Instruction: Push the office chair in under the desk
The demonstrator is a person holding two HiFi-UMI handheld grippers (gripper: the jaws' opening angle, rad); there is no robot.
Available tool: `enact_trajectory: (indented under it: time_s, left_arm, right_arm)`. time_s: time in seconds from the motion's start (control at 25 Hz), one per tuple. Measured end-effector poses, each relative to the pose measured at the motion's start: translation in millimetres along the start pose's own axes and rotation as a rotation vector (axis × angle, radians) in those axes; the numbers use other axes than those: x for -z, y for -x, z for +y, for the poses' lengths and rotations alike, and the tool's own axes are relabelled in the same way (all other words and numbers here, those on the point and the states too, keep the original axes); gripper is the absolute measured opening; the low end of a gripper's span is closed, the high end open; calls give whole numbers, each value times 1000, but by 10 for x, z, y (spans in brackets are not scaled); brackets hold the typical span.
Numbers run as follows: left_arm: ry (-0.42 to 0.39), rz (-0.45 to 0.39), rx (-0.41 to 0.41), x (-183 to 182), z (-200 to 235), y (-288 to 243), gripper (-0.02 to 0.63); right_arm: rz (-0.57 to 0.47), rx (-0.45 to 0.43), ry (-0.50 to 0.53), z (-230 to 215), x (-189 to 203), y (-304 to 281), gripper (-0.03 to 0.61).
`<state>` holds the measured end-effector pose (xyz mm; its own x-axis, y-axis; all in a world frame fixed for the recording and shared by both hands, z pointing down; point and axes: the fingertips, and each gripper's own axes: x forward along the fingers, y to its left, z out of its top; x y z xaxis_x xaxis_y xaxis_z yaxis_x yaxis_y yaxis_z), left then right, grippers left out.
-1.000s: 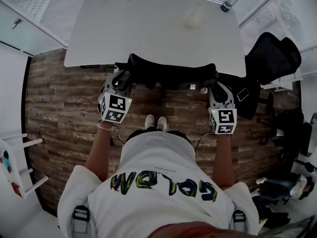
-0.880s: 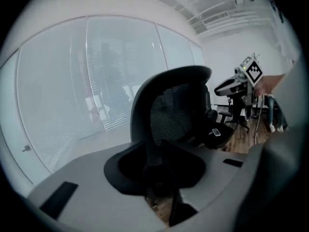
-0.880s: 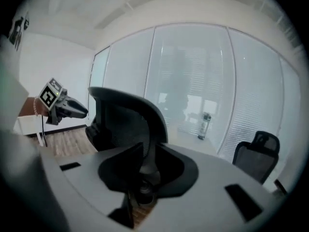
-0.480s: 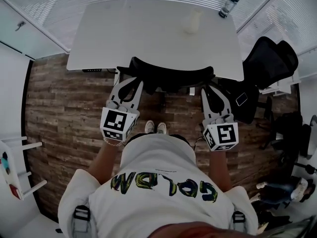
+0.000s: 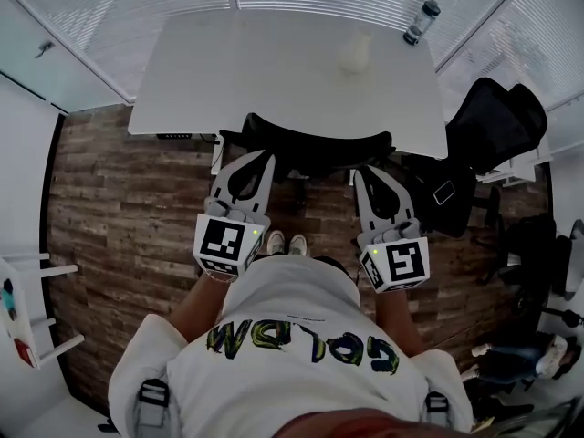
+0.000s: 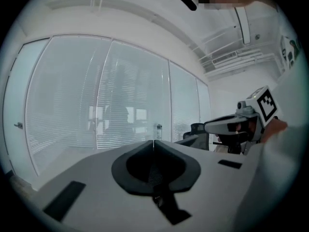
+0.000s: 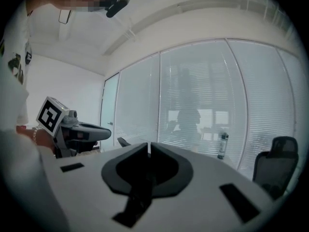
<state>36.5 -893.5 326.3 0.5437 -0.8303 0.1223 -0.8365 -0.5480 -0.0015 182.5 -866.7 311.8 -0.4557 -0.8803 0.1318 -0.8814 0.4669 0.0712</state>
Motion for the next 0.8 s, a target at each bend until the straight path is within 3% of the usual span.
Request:
enact_trajectory:
  time_s: [0.8]
  left_arm:
    - [1, 11, 30, 25, -73, -14, 15]
  right_arm:
    - [12, 7, 12, 42, -31, -11, 29]
